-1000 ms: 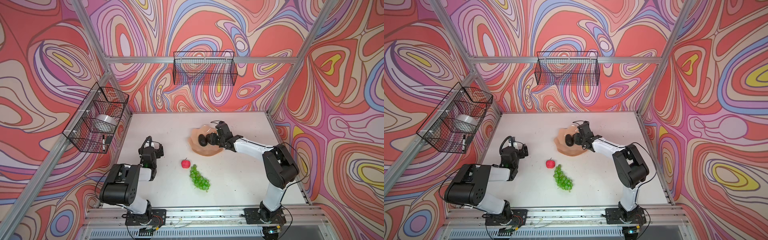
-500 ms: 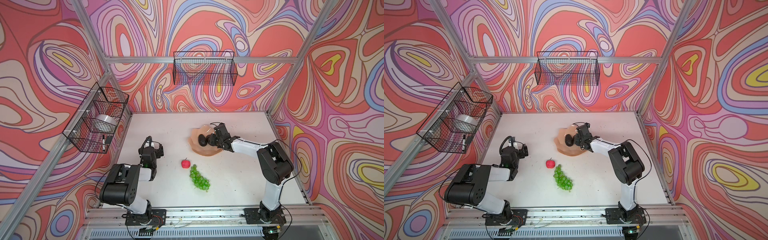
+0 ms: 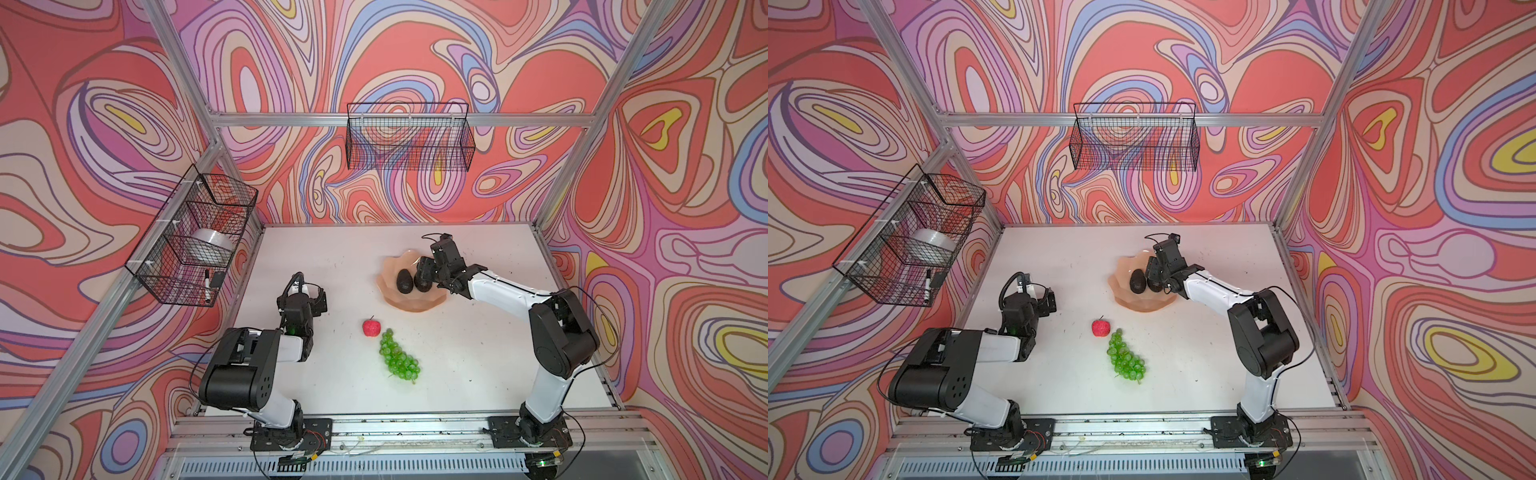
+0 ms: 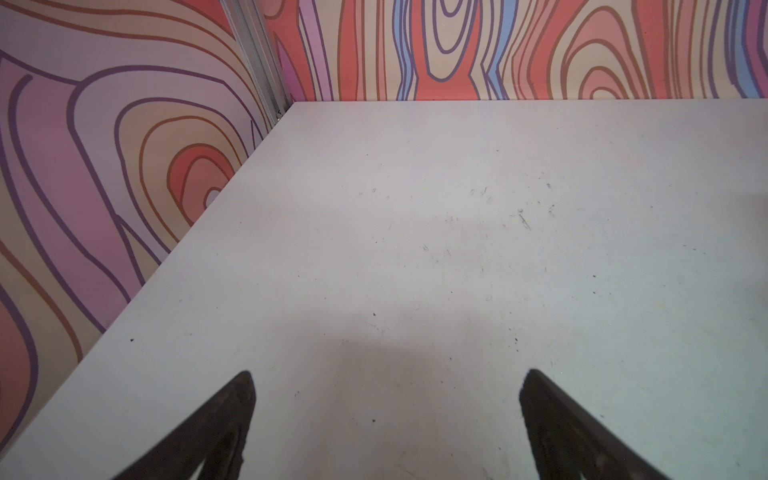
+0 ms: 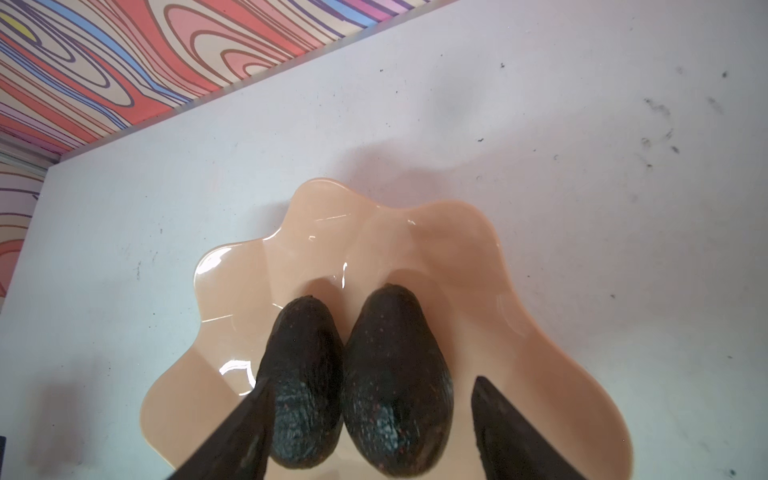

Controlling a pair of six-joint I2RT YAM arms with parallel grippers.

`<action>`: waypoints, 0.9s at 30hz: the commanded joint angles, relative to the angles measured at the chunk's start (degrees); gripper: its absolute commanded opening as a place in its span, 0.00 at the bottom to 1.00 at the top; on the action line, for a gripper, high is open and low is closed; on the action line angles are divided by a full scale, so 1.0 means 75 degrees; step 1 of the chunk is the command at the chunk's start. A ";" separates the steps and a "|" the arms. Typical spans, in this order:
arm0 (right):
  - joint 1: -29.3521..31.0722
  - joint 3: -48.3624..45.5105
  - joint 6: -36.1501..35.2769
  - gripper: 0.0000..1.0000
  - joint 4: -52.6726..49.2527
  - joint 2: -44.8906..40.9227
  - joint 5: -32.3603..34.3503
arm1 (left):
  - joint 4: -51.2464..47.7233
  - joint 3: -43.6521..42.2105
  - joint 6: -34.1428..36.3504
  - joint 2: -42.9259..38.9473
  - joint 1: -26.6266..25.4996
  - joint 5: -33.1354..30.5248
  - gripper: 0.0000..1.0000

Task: Place and organize the fake fruits in the fruit bowl
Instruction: 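Carry the second avocado into the bowl beside the first and release, then move the right gripper down to the red apple and grasp it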

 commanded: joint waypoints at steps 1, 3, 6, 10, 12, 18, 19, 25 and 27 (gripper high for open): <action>0.0697 0.0257 -0.0742 0.76 -0.0831 -0.0554 0.0721 | 0.0050 0.0087 -0.0028 -0.0003 0.0037 0.0001 1.00; 0.1204 0.0413 -0.0889 0.76 -0.1294 -0.0676 0.0692 | 0.0049 0.0087 -0.0027 -0.0005 0.0037 -0.0009 1.00; 0.2064 0.0363 -0.0838 0.76 -0.1601 -0.0827 0.0599 | 0.0050 0.0091 -0.0030 -0.0005 0.0037 -0.0002 1.00; 0.3147 0.0415 -0.0459 0.76 -0.2051 -0.0679 0.0530 | 0.0050 0.0093 -0.0027 -0.0005 0.0037 -0.0003 1.00; 0.3549 0.0410 -0.0164 0.76 -0.2077 -0.0498 0.0391 | 0.0050 0.0089 -0.0037 -0.0013 0.0039 -0.0003 1.00; 0.4048 0.0553 0.0189 0.76 -0.1904 0.0320 0.0336 | 0.0060 0.0084 -0.0027 -0.0014 0.0037 -0.0001 1.00; 0.4063 0.0596 0.0198 0.77 -0.1831 0.0428 0.0363 | 0.0050 0.0093 -0.0033 -0.0006 0.0037 -0.0006 1.00; 0.4067 0.1324 0.0083 0.78 -0.1900 0.1446 0.0555 | 0.0054 0.0088 -0.0027 -0.0015 0.0037 -0.0002 1.00; 0.4064 0.1421 0.0065 0.78 -0.1784 0.1663 0.0626 | 0.0061 0.0092 -0.0035 -0.0004 0.0037 -0.0004 1.00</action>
